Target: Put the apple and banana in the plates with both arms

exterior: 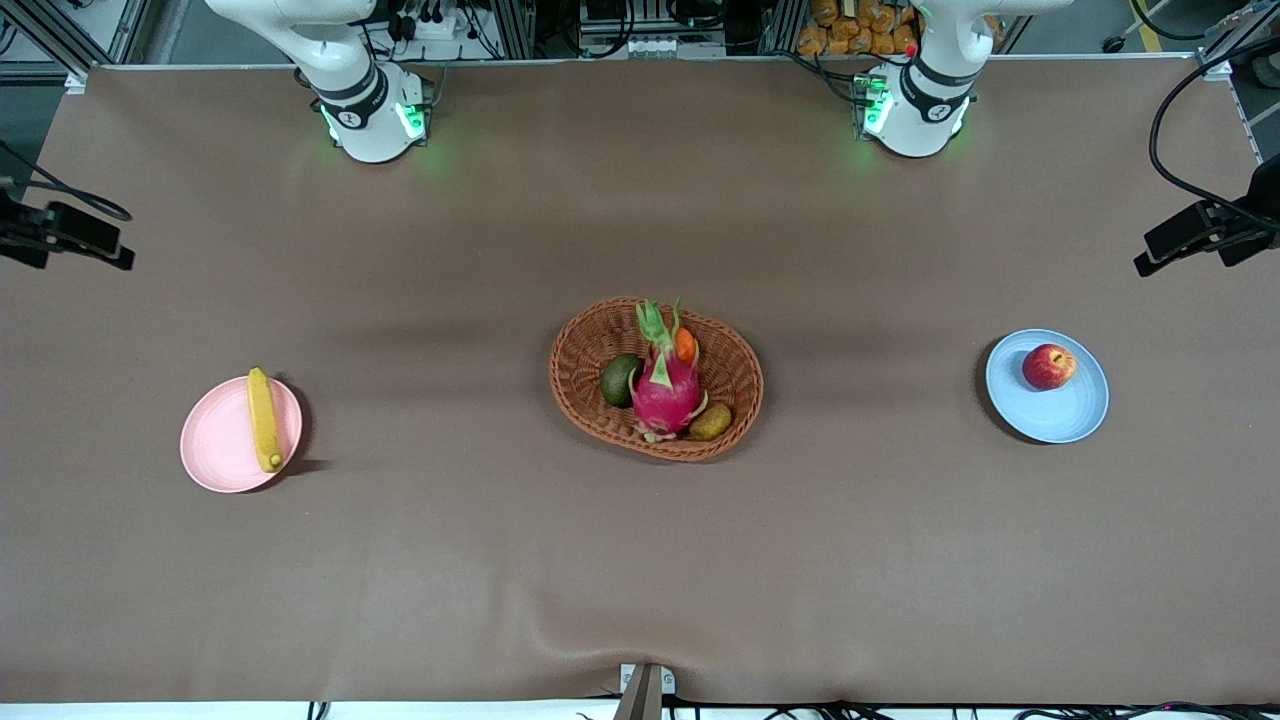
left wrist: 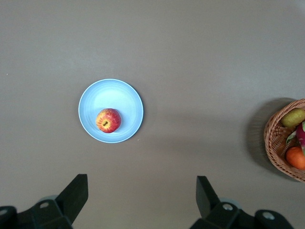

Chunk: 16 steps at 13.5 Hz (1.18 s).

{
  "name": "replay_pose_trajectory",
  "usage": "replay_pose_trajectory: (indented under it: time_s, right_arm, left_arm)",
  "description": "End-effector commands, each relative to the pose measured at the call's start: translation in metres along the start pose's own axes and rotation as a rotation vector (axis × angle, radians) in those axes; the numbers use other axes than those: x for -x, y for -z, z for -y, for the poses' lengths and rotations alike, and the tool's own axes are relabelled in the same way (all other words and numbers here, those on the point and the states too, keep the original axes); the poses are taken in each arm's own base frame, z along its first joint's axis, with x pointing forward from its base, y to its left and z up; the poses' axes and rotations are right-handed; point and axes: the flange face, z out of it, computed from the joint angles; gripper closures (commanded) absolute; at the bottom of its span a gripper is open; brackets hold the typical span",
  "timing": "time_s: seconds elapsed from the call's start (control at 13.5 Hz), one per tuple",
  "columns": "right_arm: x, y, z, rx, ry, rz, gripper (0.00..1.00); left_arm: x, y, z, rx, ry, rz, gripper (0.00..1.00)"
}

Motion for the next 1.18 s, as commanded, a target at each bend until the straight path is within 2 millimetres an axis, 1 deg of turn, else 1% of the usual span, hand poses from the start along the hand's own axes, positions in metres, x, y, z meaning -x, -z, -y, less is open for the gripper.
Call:
replay_pose_trajectory:
  time_s: [0.0, 0.07, 0.15, 0.3, 0.44, 0.67, 0.96, 1.11]
  right_arm:
    - [0.014, 0.01, 0.011, 0.013, -0.057, -0.01, 0.0]
    - [0.014, 0.01, 0.012, 0.015, -0.061, -0.013, 0.0]
    - [0.014, 0.01, 0.011, 0.013, -0.062, -0.011, 0.0]
    - [0.014, 0.009, 0.007, 0.014, -0.056, -0.008, 0.0]
    - [0.014, 0.009, 0.007, 0.014, -0.053, -0.01, 0.0]
    - [0.013, 0.006, 0.005, 0.014, -0.032, -0.004, 0.0]
    - [0.013, 0.007, 0.005, 0.017, -0.018, -0.01, 0.0]
    - [0.013, 0.007, -0.001, 0.033, 0.013, -0.007, 0.0]
  left_arm:
    - [-0.001, 0.006, 0.002, -0.032, -0.03, -0.004, 0.0]
    - [0.0, 0.006, 0.001, -0.062, -0.067, -0.005, 0.0]
    - [0.0, 0.005, -0.005, -0.063, -0.077, -0.005, 0.0]
    - [0.0, 0.006, -0.006, -0.066, -0.089, -0.007, 0.0]
    - [-0.001, 0.005, -0.004, -0.066, -0.086, -0.005, 0.0]
    - [-0.002, 0.006, -0.006, -0.059, -0.084, -0.008, 0.0]
    - [-0.004, 0.004, -0.007, -0.059, -0.086, -0.005, 0.0]
    - [-0.004, 0.004, -0.006, -0.059, -0.084, -0.003, 0.0]
